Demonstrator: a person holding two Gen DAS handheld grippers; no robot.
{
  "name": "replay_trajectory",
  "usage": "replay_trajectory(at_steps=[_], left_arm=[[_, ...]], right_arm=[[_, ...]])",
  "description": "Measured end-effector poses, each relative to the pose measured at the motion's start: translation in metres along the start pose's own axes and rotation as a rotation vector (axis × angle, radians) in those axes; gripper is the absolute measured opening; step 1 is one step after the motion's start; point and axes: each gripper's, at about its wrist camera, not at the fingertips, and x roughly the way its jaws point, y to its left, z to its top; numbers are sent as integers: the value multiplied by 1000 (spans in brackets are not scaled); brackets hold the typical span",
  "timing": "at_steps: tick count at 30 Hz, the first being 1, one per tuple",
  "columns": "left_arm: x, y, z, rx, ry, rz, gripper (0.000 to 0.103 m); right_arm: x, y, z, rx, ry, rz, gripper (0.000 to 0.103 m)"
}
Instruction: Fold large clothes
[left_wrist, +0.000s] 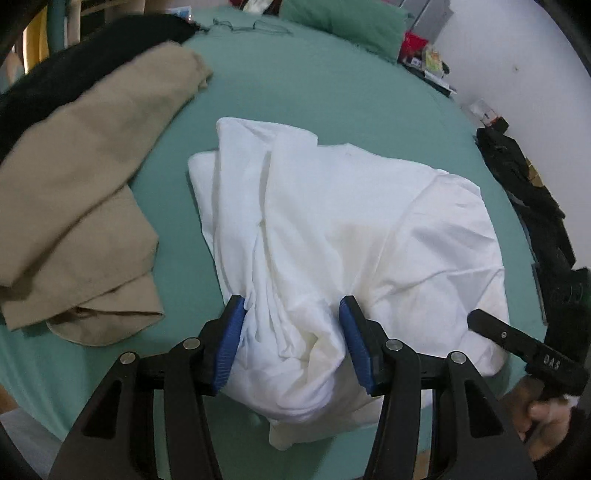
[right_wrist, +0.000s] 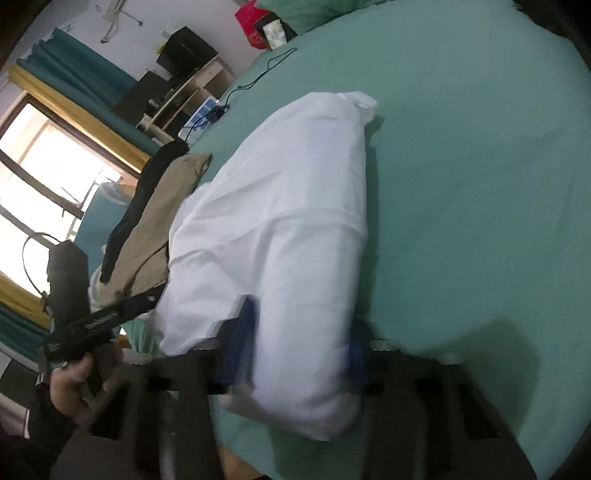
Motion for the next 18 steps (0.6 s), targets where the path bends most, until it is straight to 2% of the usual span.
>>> replay_trajectory(at_steps=[1,2,3,5,10,15,18], left_arm=[[-1,-2,0,5,2,-8,54],[-2,-3,-1,4,1,-28,39],[-2,-5,-3,0,6,-50,17],[-2,-10,-3,-7,13,-66,15],[-10,-46,-15,51,29,-109,13],[-7,-76,-42,110,82,-134,14],[-3,-82,-48,117,101,-120,23]], right_arm=[[-2,-2,0,4,-2,-3,22],[-5,-1,1,-4,-4,-16,20],[-10,-1,2,-17,-11,-40,19],[-22,6,3,-67,-13,-98,19],[-58,0,-3,-129,-27,-230,18],[-88,-28,-18,-89,-32,-278,18],[-98,-39,-29,-73,-32,-286,19]])
